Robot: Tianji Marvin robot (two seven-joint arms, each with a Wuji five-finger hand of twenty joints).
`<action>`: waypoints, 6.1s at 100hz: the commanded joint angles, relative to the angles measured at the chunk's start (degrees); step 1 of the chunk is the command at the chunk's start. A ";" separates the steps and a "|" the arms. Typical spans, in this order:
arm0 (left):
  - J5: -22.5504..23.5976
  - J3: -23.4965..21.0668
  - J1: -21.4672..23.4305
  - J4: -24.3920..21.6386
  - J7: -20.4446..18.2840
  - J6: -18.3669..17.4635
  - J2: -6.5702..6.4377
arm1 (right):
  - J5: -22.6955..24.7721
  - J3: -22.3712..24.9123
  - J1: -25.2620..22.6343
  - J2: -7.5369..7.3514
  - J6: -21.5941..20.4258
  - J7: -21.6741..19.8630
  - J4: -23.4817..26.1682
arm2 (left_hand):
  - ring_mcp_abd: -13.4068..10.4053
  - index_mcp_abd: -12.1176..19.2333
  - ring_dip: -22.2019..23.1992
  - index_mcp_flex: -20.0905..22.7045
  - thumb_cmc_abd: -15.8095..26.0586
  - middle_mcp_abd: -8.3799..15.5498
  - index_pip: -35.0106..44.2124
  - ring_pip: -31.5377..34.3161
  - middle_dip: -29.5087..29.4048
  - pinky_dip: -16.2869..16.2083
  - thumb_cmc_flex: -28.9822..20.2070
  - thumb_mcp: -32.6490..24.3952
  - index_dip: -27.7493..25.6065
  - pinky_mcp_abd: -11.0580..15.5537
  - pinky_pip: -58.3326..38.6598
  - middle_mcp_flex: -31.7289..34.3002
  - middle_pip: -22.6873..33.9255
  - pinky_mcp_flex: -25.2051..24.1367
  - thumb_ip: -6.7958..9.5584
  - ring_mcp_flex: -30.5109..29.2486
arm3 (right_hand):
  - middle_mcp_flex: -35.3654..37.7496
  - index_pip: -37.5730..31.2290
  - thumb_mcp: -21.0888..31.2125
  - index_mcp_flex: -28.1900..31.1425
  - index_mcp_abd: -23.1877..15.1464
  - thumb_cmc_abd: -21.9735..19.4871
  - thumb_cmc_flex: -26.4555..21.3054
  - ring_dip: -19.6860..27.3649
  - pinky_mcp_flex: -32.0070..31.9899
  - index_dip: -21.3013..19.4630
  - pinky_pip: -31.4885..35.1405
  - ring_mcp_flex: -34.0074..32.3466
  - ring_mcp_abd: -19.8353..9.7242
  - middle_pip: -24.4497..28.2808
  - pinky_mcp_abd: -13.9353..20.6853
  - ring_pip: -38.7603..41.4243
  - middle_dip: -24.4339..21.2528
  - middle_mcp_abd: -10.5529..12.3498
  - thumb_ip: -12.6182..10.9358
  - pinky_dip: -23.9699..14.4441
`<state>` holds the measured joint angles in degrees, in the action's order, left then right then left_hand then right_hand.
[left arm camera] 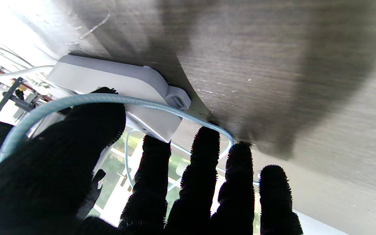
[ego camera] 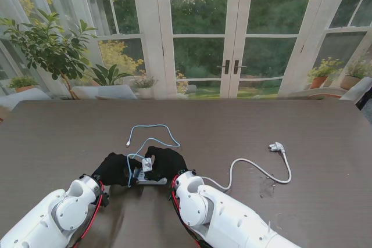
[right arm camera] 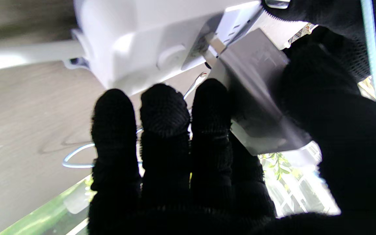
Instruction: Set up the charging station
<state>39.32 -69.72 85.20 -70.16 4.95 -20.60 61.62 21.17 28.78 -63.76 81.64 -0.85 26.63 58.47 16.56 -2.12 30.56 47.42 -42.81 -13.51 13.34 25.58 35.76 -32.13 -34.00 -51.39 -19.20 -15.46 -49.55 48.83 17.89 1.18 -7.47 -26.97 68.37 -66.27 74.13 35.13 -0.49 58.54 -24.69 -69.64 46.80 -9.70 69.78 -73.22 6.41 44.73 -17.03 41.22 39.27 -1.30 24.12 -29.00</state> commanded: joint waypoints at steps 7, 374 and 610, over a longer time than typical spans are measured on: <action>0.30 0.38 0.67 0.93 -1.91 0.12 0.09 | -0.27 -0.12 -0.36 0.62 0.40 -0.58 -0.15 | 0.48 -0.71 0.21 5.02 3.81 -0.12 2.45 2.06 -0.23 0.19 -0.49 -0.33 -1.06 0.38 -1.60 1.82 0.66 -0.08 -1.17 -1.51 | 2.75 -18.38 9.60 11.98 -13.51 -3.34 -4.47 35.55 -0.79 -3.28 -1.24 -1.07 0.49 -2.30 -1.25 -0.81 -0.69 2.74 -2.16 0.46; 0.12 -2.05 1.93 0.19 -3.42 -1.40 -0.24 | -0.72 -3.48 2.91 3.43 2.89 -2.12 -6.68 | 0.35 -2.67 0.28 6.31 6.68 0.03 2.36 2.41 1.31 0.56 1.00 2.50 -0.11 1.01 -2.65 3.88 1.45 0.21 -1.16 -2.17 | 9.71 -13.62 12.36 26.51 -15.20 11.98 -9.16 33.11 7.63 1.71 3.66 -1.69 -0.60 -7.06 8.85 12.15 0.58 0.69 0.99 1.82; 0.30 -2.33 2.15 -0.41 -4.11 -1.54 -0.38 | 9.67 -8.76 3.60 2.44 12.60 -1.81 -7.90 | -0.14 -6.15 0.57 7.76 6.86 0.22 2.31 3.32 1.73 0.46 1.27 2.96 0.58 1.45 -3.89 5.45 1.98 0.71 -1.18 -3.20 | -10.23 3.84 4.29 4.94 -4.94 6.75 8.32 36.19 -0.36 -15.36 1.46 3.93 -1.92 -5.43 8.89 -8.05 -3.82 0.86 -11.67 0.39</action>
<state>39.41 -72.25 86.69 -71.34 2.49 -22.21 61.22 31.01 20.42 -58.32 85.33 11.51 27.07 52.16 15.30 -7.95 30.51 53.91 -37.02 -12.05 15.27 26.27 36.74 -31.98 -33.14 -48.10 -18.98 -15.41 -51.67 51.74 17.91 1.90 -8.48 -28.21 64.06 -66.23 75.84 40.51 -5.94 69.70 -17.58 -69.76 48.12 -19.34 72.12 -74.15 -2.10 45.64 -7.89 47.35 41.91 4.43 17.89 -27.76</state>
